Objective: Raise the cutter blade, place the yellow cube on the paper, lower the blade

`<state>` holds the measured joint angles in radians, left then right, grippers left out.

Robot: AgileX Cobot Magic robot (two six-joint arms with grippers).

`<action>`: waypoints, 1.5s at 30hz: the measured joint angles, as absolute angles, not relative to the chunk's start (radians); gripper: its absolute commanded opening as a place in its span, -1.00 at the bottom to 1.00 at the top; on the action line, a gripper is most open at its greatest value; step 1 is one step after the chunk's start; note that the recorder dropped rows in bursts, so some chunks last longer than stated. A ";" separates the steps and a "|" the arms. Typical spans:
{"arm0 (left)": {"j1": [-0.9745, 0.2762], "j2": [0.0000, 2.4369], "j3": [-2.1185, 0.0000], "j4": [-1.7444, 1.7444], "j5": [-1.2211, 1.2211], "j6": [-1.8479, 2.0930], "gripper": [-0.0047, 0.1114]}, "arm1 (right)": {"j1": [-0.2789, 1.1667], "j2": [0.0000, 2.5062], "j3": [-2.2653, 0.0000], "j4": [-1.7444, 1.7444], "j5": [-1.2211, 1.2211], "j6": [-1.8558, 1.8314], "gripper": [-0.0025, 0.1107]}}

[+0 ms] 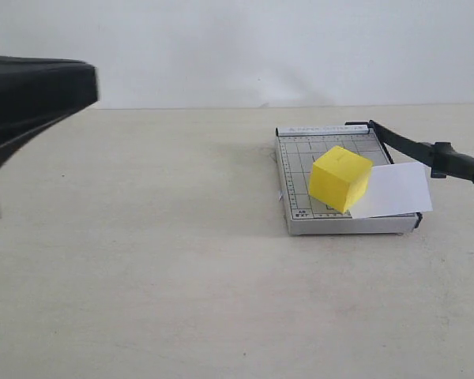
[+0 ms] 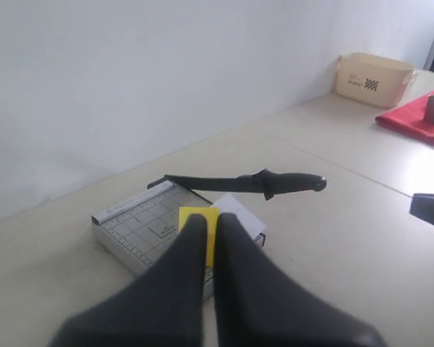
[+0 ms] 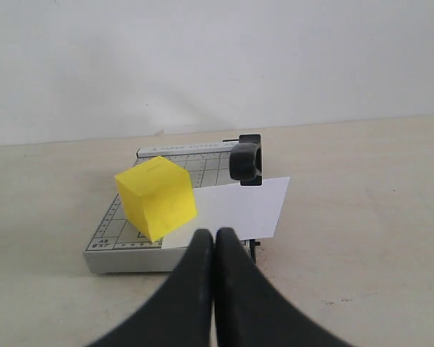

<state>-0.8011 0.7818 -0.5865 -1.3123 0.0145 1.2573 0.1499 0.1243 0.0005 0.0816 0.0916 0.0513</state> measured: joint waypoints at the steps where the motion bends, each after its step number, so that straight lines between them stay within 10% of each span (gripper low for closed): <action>1: -0.801 0.728 -0.559 -1.312 0.014 1.257 -0.84 | 0.150 0.124 0.000 0.082 0.092 0.051 -0.96; 20: -0.801 0.029 -0.269 -1.252 0.000 1.355 -0.84 | 0.150 0.124 0.000 0.082 0.092 0.051 -0.96; 45: -0.682 0.001 -0.021 -1.275 0.173 1.302 -0.84 | 0.150 0.124 0.000 0.082 0.092 0.051 -0.96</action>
